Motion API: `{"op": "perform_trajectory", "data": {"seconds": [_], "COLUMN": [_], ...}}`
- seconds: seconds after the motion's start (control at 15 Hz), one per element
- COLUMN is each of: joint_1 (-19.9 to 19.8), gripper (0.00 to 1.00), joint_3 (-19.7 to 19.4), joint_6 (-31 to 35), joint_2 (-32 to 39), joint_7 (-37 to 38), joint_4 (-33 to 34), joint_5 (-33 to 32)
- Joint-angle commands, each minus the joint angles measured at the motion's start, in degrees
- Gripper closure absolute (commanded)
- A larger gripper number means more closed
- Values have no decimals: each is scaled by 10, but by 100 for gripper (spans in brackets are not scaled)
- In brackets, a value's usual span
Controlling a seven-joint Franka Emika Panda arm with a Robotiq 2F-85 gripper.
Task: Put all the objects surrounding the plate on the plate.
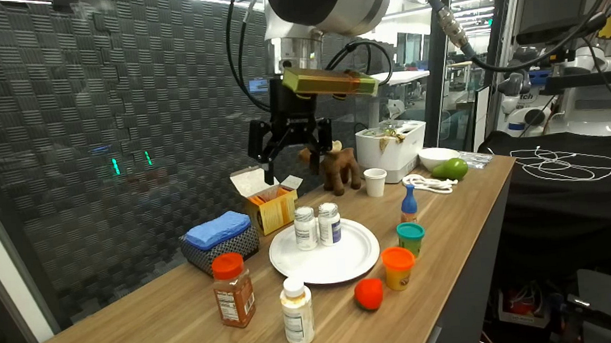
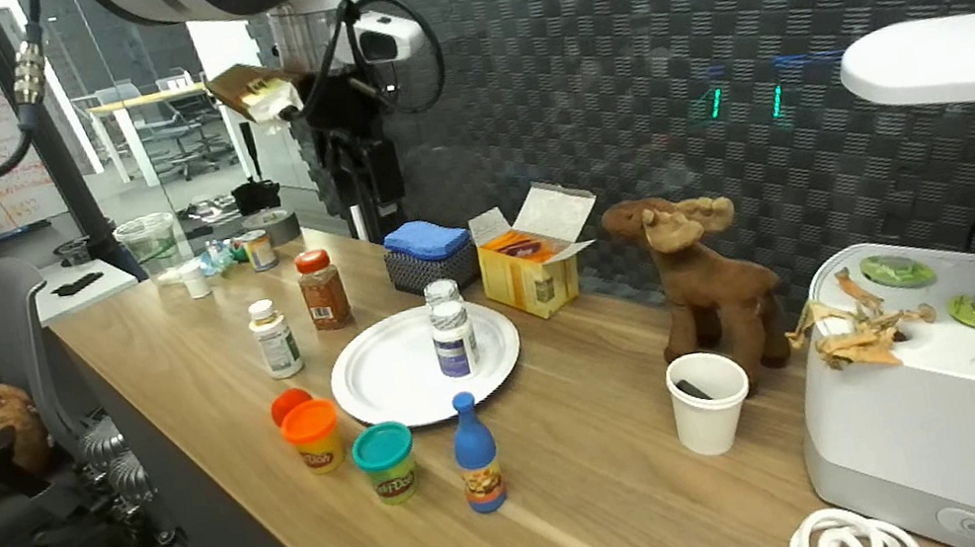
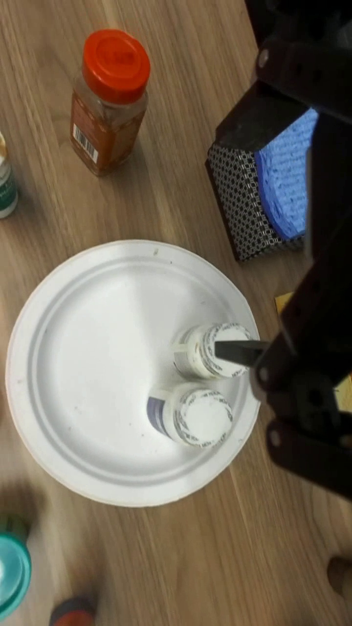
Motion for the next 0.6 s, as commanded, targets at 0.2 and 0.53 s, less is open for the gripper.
{"op": "perform_trajectory", "data": {"seconds": [0.2, 0.53], "joint_1": [16, -6], "gripper": [0, 0], "joint_3": [-11, -27], "joint_6": [16, 24], "joint_2": [-66, -107], "joint_7": [81, 106], "joint_4": [-84, -164], "joint_5": [-53, -48]}}
